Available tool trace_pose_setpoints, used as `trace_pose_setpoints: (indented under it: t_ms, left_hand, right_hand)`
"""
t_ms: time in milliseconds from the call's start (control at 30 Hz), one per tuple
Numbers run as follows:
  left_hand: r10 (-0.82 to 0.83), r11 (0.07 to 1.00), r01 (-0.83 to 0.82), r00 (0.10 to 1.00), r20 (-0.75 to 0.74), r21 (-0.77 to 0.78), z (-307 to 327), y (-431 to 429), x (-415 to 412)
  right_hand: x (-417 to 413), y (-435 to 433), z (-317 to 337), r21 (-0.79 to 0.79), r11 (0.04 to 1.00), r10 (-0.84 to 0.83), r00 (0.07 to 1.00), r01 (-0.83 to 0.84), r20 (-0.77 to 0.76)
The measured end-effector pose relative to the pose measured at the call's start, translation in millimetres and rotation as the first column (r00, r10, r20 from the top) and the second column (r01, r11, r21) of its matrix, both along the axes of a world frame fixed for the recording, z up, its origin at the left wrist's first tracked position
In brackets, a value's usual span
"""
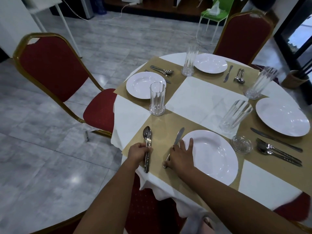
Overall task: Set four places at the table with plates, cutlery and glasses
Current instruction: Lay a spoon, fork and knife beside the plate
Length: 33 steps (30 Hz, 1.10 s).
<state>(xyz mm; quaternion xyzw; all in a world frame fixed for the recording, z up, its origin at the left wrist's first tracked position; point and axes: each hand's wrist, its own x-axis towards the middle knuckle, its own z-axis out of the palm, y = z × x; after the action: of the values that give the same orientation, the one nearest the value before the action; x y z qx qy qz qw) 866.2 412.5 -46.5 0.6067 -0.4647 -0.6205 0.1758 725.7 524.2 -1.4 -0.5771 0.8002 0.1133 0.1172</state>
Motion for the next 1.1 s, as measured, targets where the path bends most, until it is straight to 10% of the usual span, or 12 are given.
trace_pose_setpoints:
  t_ms: [233, 367, 733, 1100]
  left_hand:
    - [0.062, 0.987, -0.032, 0.98, -0.191, 0.157, 14.9, 0.3, 1.8]
    - [0.11, 0.985, -0.077, 0.97, -0.218, 0.153, 28.6, -1.4, -7.3]
    - [0.139, 0.954, -0.056, 0.952, -0.272, 0.293, 34.5, -9.6, -12.3]
    - [0.18, 0.929, -0.076, 0.948, -0.263, 0.361, 44.0, -25.3, -38.3]
  right_hand:
    - [28.9, -6.0, 22.0, -0.137, 0.984, -0.054, 0.93, 0.111, 0.364]
    - [50.5, -12.0, 26.8, 0.022, 0.916, -0.3, 0.648, 0.4, 0.7]
    - [49.9, -22.9, 8.1, 0.369, 0.705, -0.502, 0.058, 0.606, 0.863]
    - [38.3, -33.2, -3.4, 0.318, 0.621, -0.448, -0.009, 0.716, 0.894]
